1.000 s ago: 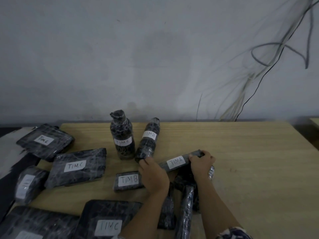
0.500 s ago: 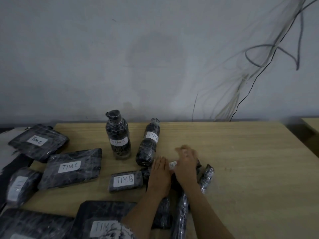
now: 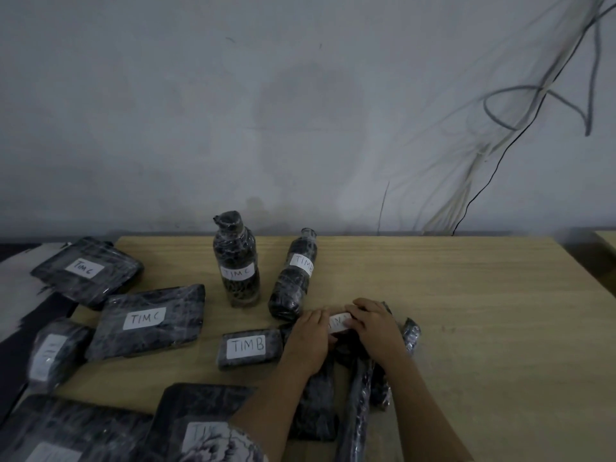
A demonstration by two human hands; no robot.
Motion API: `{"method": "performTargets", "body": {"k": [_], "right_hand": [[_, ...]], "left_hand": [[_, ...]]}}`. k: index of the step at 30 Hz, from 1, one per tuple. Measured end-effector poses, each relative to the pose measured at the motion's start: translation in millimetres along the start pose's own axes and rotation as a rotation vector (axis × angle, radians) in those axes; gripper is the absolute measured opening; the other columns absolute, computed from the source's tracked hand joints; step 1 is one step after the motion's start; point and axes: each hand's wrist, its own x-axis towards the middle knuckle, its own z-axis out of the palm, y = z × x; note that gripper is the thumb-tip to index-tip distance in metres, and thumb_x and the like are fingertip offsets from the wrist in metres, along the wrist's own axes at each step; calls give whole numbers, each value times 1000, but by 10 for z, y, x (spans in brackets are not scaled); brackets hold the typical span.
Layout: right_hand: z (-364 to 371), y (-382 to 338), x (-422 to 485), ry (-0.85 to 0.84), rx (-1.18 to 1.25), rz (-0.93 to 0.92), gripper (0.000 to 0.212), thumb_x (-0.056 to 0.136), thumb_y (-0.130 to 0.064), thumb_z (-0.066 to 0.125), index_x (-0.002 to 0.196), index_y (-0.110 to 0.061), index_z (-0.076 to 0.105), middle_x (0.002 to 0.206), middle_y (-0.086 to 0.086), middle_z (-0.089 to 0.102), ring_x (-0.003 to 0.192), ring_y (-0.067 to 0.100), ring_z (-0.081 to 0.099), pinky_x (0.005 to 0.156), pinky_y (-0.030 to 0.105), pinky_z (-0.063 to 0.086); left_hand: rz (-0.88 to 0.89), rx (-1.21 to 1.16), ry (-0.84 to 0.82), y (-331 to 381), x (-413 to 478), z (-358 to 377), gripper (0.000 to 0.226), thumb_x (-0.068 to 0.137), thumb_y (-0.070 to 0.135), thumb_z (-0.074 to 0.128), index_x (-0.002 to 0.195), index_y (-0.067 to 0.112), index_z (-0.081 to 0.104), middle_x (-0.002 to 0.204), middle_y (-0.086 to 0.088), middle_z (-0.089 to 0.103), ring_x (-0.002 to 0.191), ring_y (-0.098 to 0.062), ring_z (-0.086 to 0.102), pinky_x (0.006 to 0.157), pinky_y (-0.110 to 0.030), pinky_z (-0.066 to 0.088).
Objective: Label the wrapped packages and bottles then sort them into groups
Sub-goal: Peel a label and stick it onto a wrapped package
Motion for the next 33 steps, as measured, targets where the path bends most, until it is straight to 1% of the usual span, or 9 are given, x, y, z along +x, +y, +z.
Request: {"method": "performTargets", "body": {"k": [3, 9, 14, 17, 21, 24, 26, 30, 33], "right_hand": [[-18, 25, -11, -26, 23, 57, 47, 92, -30, 58, 132, -6, 53, 139, 4, 47, 127, 22, 40, 108, 23, 24], [-19, 56, -13, -49, 37, 77, 42, 92, -3, 46, 134, -6, 51, 144, 3, 42, 131, 22, 36, 109, 20, 17], [55, -40, -53, -7, 75, 144, 54, 94, -39, 51, 137, -6, 47, 147, 3, 36, 135, 22, 28, 111, 25, 17], [137, -143, -120, 65, 47, 167, 58, 87, -52, 53, 120, -3, 58, 131, 7, 48, 124, 26, 38, 105, 30, 28], [262, -152, -54, 165, -35, 186, 38, 81, -37, 51, 82, -3, 69, 96, 9, 63, 92, 31, 58, 86, 37, 46], [333, -90, 22, 114, -128, 185, 42, 87, -31, 37, 81, -10, 72, 94, 4, 65, 91, 25, 58, 84, 33, 44], [230, -150, 13, 177, -96, 208, 36, 87, -23, 43, 73, -6, 72, 86, 7, 66, 81, 28, 60, 77, 32, 49], [141, -179, 86, 144, 25, 213, 30, 97, -16, 46, 98, 3, 69, 116, 13, 59, 107, 31, 50, 97, 31, 31], [114, -88, 27, 93, 183, 188, 37, 91, -31, 59, 112, -2, 65, 127, 5, 51, 119, 24, 42, 92, 17, 18]], "left_hand": [[-80, -55, -33, -27, 16, -22, 63, 89, 39, 57, 138, 6, 37, 136, -10, 45, 124, -23, 42, 103, -28, 30], [-135, -74, -48, -26, 11, -16, 63, 87, 35, 59, 137, 4, 36, 138, -11, 42, 125, -23, 39, 105, -27, 28], [-133, -105, -49, -23, -2, -39, 62, 87, 30, 61, 138, 5, 36, 140, -12, 42, 128, -23, 39, 107, -27, 28], [-150, -67, -14, 6, -11, -10, 55, 85, 31, 63, 131, 8, 43, 133, -9, 48, 121, -22, 44, 100, -27, 33], [-200, -68, 33, 4, -27, 9, 52, 85, 33, 62, 129, 9, 47, 130, -8, 51, 118, -22, 46, 97, -28, 34], [-228, -125, 35, -15, -46, 15, 47, 86, 34, 62, 123, 9, 51, 124, -9, 54, 114, -23, 49, 95, -30, 37], [-244, -190, 36, -30, -38, 7, 42, 87, 31, 62, 120, 8, 54, 121, -10, 56, 112, -23, 50, 95, -31, 40], [-226, -210, 28, -60, -20, -42, 29, 93, 26, 53, 114, 7, 58, 117, -11, 60, 107, -24, 54, 88, -30, 39], [-218, -156, 24, -66, -31, -48, 28, 95, 19, 47, 119, 8, 56, 121, -11, 58, 110, -25, 53, 91, -30, 39]]}}
